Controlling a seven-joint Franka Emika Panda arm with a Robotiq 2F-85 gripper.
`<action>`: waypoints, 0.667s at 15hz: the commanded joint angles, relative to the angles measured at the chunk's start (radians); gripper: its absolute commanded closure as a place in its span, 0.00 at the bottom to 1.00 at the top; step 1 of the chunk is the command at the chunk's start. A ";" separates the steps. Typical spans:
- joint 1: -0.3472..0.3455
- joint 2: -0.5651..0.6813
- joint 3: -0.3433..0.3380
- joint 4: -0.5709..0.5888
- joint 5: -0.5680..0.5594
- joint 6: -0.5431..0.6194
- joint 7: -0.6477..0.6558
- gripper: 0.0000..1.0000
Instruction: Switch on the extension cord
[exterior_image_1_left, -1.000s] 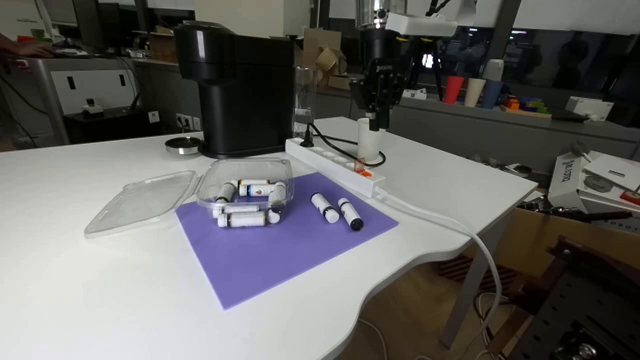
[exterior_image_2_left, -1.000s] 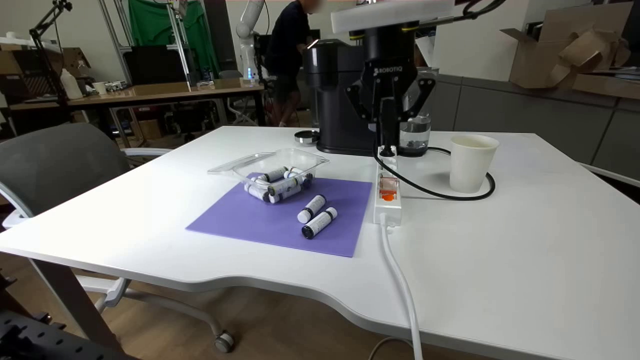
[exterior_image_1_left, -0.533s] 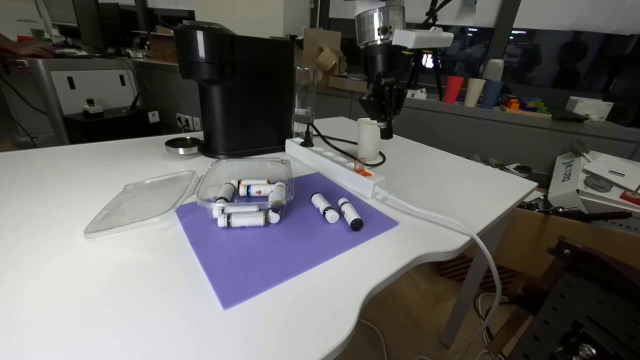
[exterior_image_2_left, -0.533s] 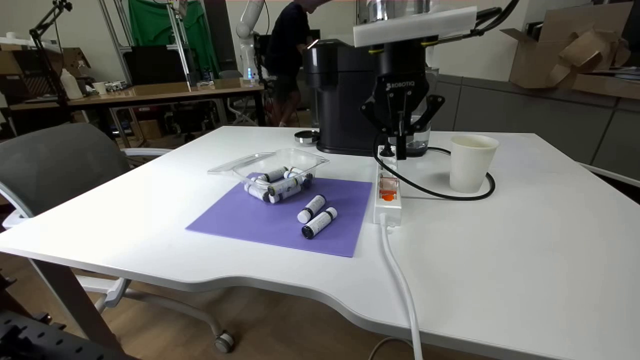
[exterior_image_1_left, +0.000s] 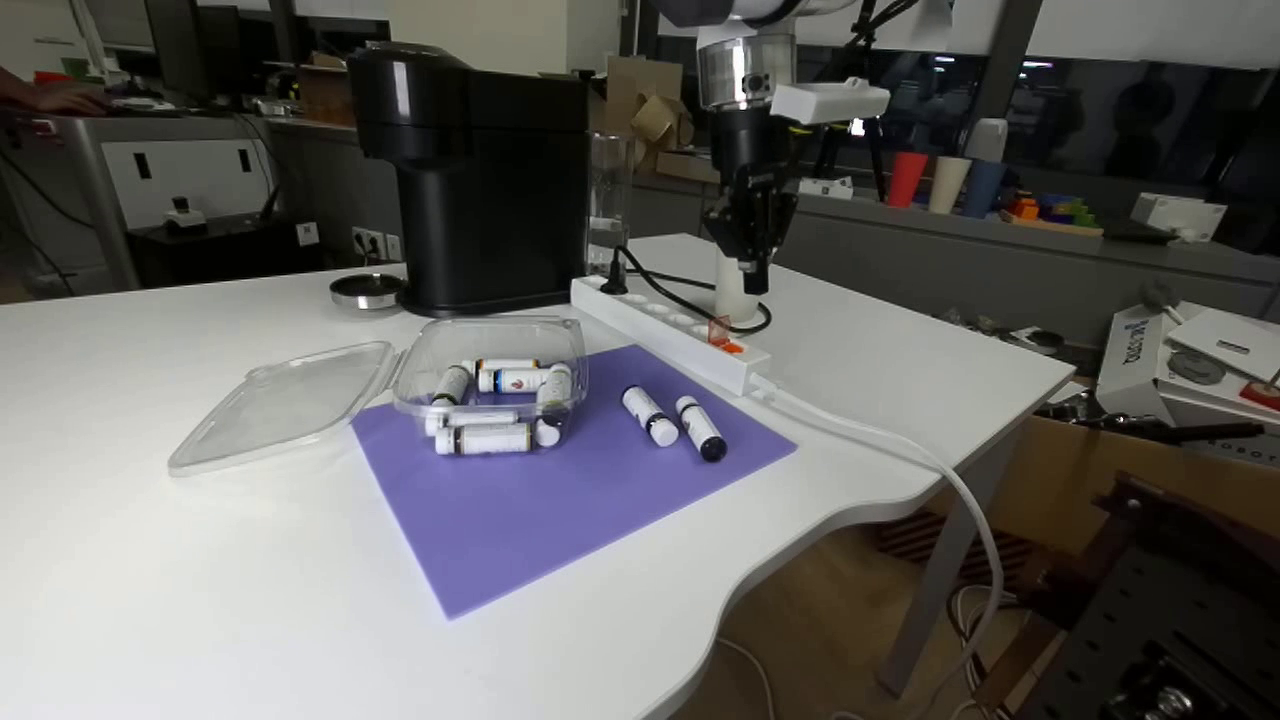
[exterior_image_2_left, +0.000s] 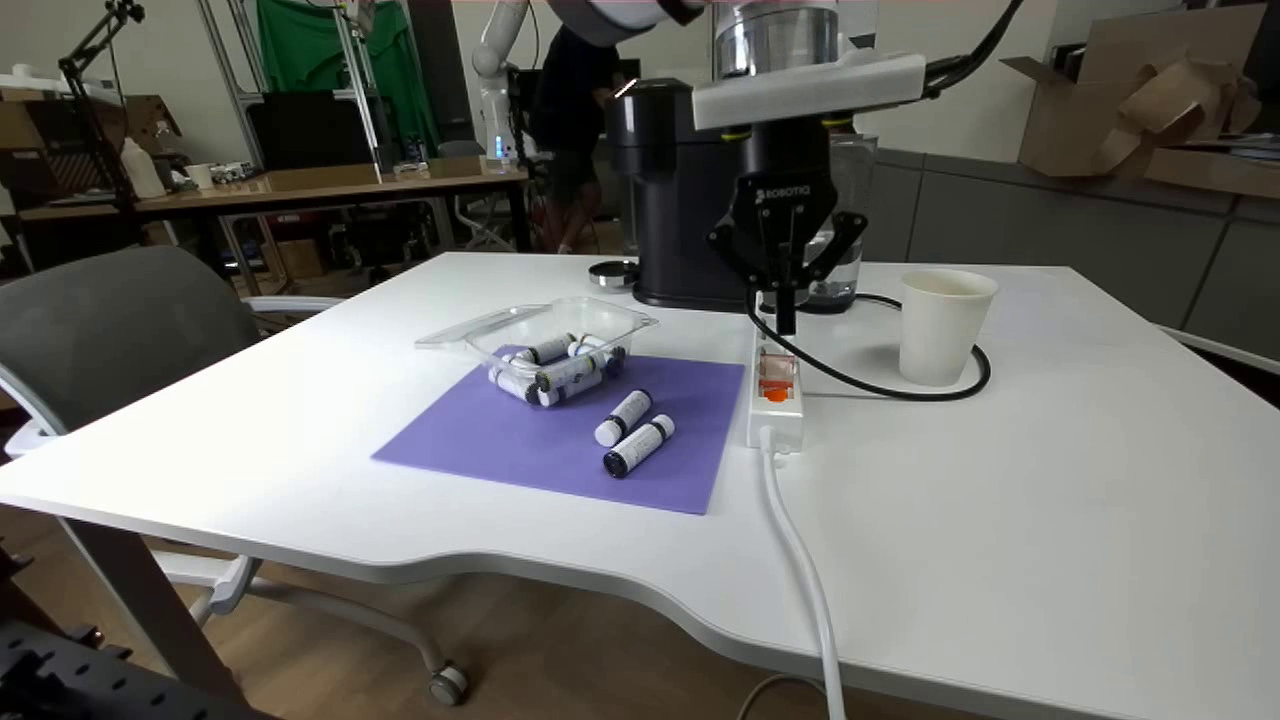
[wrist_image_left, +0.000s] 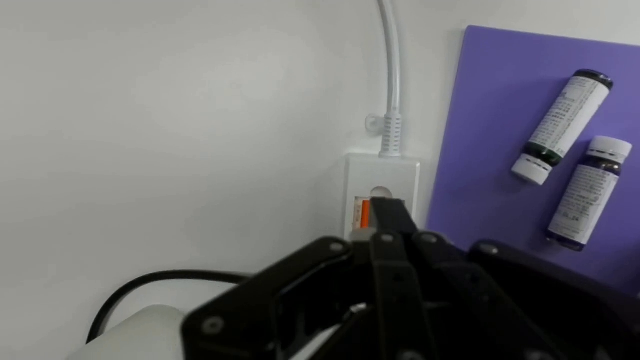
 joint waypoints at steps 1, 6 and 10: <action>-0.016 0.023 0.015 -0.006 -0.016 0.041 -0.010 1.00; -0.027 0.058 0.023 0.002 -0.009 0.082 -0.027 1.00; -0.038 0.079 0.032 0.009 -0.003 0.090 -0.038 1.00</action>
